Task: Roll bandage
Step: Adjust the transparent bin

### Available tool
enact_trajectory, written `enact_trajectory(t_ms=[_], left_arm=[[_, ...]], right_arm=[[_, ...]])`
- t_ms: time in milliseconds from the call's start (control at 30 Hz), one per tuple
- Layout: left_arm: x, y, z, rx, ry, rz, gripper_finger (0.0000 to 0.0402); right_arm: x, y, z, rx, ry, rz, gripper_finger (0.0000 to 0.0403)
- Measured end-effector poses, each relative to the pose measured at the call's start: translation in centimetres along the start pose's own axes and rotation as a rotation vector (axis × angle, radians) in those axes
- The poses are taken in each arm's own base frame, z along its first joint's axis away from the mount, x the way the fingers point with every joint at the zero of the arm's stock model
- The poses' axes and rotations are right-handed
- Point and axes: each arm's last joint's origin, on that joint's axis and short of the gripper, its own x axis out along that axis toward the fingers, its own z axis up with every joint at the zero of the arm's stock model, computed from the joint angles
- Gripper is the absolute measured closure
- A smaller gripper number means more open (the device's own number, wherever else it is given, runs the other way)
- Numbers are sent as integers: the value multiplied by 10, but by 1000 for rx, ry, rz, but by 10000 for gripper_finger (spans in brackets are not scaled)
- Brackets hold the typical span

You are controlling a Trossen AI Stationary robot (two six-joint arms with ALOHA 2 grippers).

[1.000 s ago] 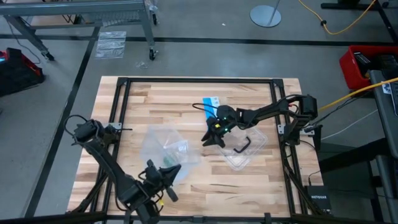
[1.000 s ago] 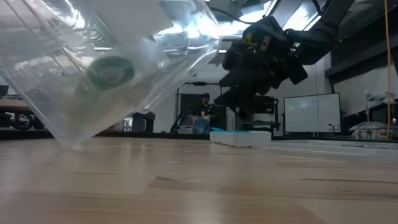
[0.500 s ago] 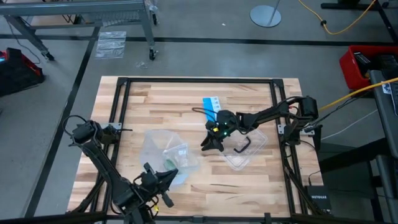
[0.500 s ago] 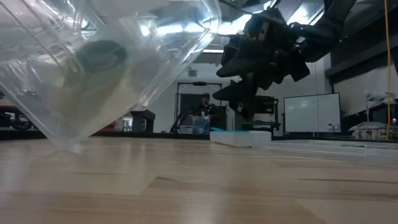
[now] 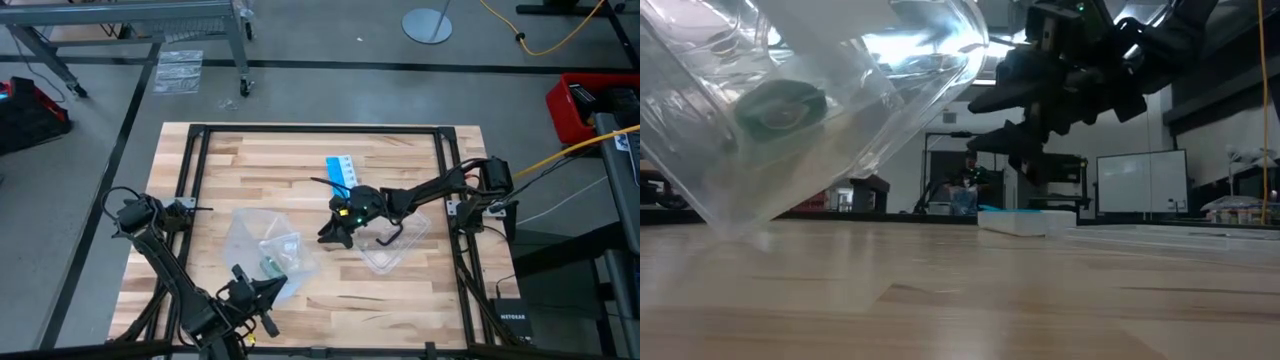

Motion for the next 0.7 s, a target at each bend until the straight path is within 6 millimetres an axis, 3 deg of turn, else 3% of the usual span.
enact_trajectory(t_ms=[500, 700], left_arm=[[0, -3, 0, 48, 4, -1, 401], [0, -3, 0, 61, 3, -1, 401]], right_arm=[[3, 15, 5, 204, -7, 125, 217], [22, 26, 1, 205, 33, 119, 217]])
